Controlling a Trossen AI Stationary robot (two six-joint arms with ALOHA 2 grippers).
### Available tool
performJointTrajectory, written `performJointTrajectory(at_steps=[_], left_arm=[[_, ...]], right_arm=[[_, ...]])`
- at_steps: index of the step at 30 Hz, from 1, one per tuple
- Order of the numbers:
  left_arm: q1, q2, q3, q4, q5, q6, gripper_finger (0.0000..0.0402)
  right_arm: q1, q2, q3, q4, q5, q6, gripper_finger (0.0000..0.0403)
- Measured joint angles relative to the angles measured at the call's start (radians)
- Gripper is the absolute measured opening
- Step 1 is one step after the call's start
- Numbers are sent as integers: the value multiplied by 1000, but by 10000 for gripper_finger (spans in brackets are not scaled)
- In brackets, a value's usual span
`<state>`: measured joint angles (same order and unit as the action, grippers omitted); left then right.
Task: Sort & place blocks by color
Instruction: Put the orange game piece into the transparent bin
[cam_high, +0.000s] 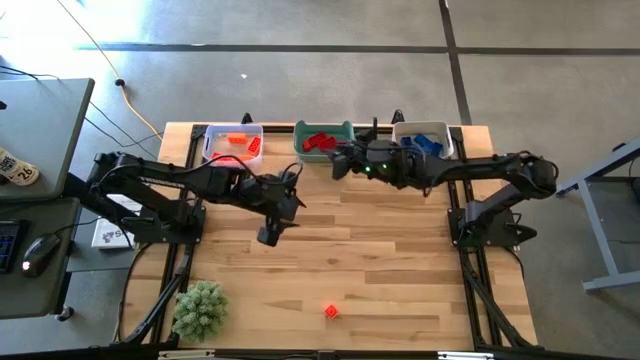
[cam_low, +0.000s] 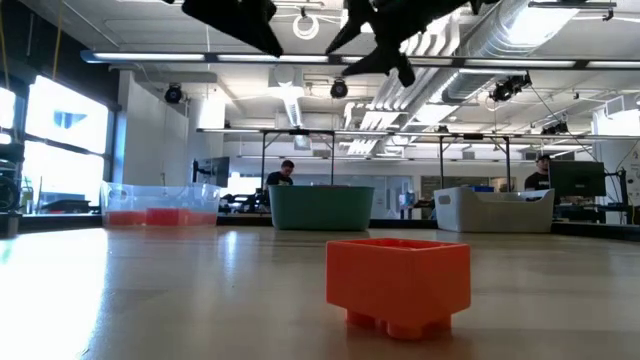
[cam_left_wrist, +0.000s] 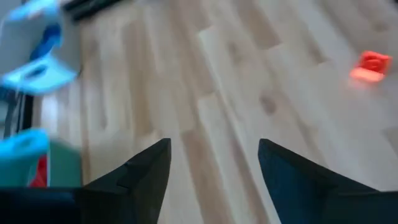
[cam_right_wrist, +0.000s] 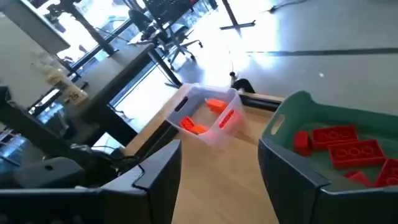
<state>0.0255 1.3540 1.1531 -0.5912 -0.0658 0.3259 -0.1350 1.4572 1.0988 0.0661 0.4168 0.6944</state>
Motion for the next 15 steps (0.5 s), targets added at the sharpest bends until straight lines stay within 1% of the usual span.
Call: performJointTrajectory(at_steps=[3,6,8,11,15], left_arm=[[-38,7,1,82,63,51,239],[-76,14,0,150,149,49,240],[-101,28,3,218,188,47,239],[-135,55,0,243,211,45,239],[-183,101,0,270,212,44,240]], right_arm=[[44,-14,0,2,30,-18,199],[75,-19,0,2,55,-22,199],[88,-19,0,-7,63,-22,199],[97,-19,0,-14,88,-19,199],[99,-19,0,-15,132,-16,199]])
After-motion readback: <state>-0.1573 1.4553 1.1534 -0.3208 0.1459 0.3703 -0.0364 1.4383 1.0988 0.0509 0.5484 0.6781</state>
